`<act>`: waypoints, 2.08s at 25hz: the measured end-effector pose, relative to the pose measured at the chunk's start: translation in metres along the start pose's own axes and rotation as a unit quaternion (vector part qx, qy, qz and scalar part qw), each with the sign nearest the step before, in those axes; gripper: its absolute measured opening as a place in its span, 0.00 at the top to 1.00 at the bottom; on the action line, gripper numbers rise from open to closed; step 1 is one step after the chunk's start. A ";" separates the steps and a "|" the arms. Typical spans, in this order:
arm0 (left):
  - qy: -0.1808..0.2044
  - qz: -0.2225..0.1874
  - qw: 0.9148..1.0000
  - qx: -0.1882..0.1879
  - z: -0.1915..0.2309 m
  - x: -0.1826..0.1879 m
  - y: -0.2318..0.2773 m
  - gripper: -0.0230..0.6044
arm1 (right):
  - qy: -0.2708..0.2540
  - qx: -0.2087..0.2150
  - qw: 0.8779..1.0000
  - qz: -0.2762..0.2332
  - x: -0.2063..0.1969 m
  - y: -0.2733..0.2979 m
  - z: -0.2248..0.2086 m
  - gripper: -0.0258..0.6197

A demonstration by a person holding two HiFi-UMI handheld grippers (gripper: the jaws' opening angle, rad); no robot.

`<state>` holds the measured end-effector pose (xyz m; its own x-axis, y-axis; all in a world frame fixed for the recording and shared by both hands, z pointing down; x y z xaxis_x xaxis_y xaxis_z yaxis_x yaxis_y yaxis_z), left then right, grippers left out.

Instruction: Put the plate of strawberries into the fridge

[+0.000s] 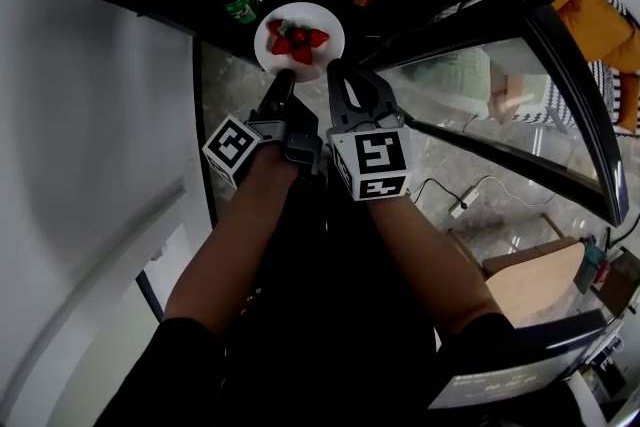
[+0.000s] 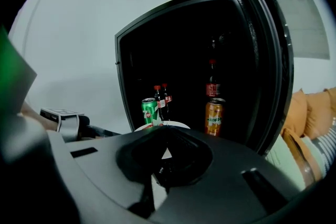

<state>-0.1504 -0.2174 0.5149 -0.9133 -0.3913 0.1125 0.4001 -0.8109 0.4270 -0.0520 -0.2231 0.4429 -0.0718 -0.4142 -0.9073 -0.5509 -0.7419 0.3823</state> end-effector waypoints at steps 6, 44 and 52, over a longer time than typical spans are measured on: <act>0.017 0.001 1.000 0.011 0.014 0.006 0.014 0.93 | 0.004 -0.012 1.000 0.002 -0.010 0.005 -0.012 0.95; 0.044 -0.009 0.999 -0.019 0.027 0.023 0.080 0.93 | -0.002 -0.027 1.000 -0.001 -0.029 0.051 -0.050 0.95; 0.048 -0.025 0.998 -0.042 0.022 0.027 0.085 0.93 | 0.005 -0.029 1.000 0.000 -0.039 0.048 -0.056 0.95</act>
<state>-0.1424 -0.2874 0.5744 -0.9220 -0.3871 0.0045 0.3638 -0.8624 0.3521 -0.0292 -0.2721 0.5065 -0.0643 -0.4191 -0.9056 -0.5011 -0.7712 0.3925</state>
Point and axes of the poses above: the fingertips, and each gripper's own axes: y forward along the fingers, z to its left, x out of its top, the point moved 2 cm from there along -y, backward along the fingers, and after that the axes turned 9 degrees about x, right-handed, at the moved point
